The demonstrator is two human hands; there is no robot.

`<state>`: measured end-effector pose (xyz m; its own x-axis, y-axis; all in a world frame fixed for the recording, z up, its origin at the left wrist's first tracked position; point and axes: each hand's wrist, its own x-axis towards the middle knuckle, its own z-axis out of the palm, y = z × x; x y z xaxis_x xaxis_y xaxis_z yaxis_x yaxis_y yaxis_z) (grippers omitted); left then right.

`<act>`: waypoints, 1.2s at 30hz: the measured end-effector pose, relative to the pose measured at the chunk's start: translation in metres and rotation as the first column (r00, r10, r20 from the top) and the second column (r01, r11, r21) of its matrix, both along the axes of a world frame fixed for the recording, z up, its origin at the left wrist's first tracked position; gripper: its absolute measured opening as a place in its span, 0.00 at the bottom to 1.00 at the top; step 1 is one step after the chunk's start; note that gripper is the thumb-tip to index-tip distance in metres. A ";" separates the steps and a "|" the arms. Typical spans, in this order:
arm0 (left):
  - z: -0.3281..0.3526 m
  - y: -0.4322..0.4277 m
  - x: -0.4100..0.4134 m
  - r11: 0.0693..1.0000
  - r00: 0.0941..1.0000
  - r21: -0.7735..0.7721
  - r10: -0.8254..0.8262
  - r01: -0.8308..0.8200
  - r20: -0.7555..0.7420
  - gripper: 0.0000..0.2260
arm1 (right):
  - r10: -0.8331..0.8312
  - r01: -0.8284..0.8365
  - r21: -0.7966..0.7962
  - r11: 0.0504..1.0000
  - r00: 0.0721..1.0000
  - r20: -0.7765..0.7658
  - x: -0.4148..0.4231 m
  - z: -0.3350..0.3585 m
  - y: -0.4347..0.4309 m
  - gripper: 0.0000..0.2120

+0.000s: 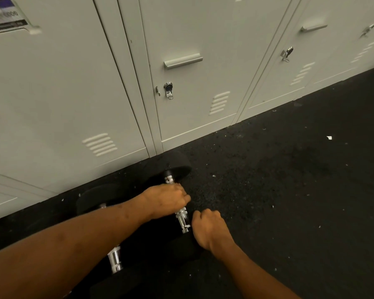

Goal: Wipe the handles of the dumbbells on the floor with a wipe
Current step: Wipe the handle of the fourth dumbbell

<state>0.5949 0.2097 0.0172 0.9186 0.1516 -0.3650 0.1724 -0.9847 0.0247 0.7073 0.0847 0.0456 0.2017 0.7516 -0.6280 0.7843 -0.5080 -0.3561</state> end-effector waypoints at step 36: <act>0.010 -0.019 0.000 0.995 0.992 0.028 -0.096 0.099 -0.080 0.10 | -0.260 0.273 0.065 0.960 0.952 -0.162 -0.003 -0.012 -0.005 0.24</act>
<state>0.5947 0.1906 0.0274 0.8981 0.0755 -0.4333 0.0759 -0.9970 -0.0165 0.7040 0.0802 0.0336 0.3105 0.7357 -0.6019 0.5588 -0.6535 -0.5105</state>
